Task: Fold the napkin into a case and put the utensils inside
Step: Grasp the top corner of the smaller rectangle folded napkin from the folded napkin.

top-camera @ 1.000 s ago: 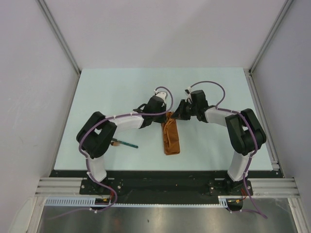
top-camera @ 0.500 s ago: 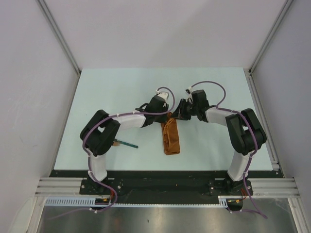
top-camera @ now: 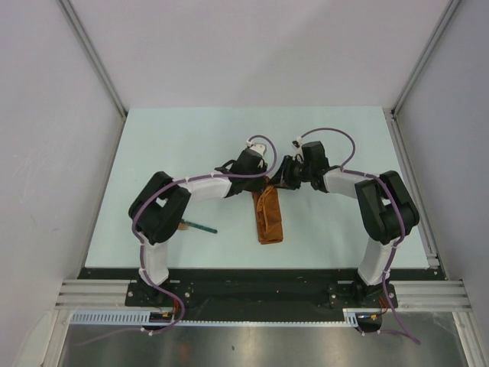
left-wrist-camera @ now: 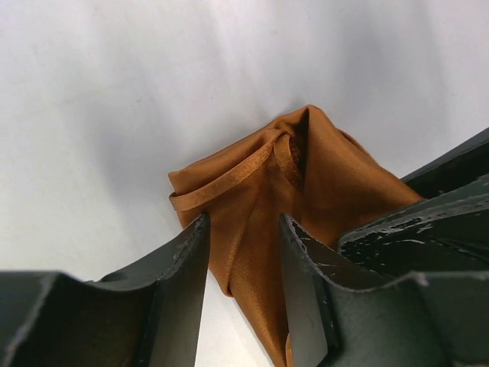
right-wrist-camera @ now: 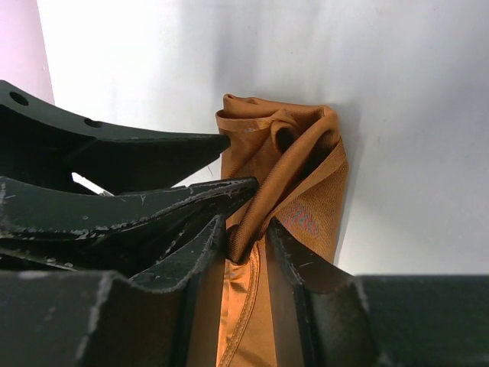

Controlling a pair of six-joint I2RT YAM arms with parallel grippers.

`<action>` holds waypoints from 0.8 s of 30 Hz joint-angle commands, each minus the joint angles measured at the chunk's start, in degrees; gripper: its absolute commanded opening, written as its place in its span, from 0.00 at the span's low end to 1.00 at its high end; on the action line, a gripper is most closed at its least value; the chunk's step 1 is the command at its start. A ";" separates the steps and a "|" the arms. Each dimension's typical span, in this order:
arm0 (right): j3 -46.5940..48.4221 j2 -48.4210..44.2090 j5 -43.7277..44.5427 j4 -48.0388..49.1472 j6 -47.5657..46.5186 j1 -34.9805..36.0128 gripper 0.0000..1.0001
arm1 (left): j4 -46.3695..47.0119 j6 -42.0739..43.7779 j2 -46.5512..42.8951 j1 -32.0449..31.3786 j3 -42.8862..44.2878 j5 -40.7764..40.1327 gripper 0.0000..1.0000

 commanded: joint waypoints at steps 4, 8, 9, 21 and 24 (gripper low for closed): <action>0.26 -1.98 -1.86 0.85 0.68 -0.91 0.33 | -1.37 0.54 1.85 -0.33 3.32 -1.80 0.45; -0.01 -1.81 -2.21 1.03 0.95 -0.91 0.33 | -1.46 0.36 2.47 -0.33 4.03 -1.71 0.37; -0.01 -1.98 -2.12 1.12 0.95 -0.91 0.32 | -1.37 0.36 2.38 -0.33 4.11 -1.62 0.35; -0.27 -2.33 -2.48 1.38 1.04 -1.08 0.28 | -2.34 0.63 1.59 -0.33 5.17 -0.75 0.00; -0.27 -2.51 -2.56 0.77 0.86 -1.26 0.32 | -1.20 0.54 0.80 -0.33 3.85 -0.74 0.00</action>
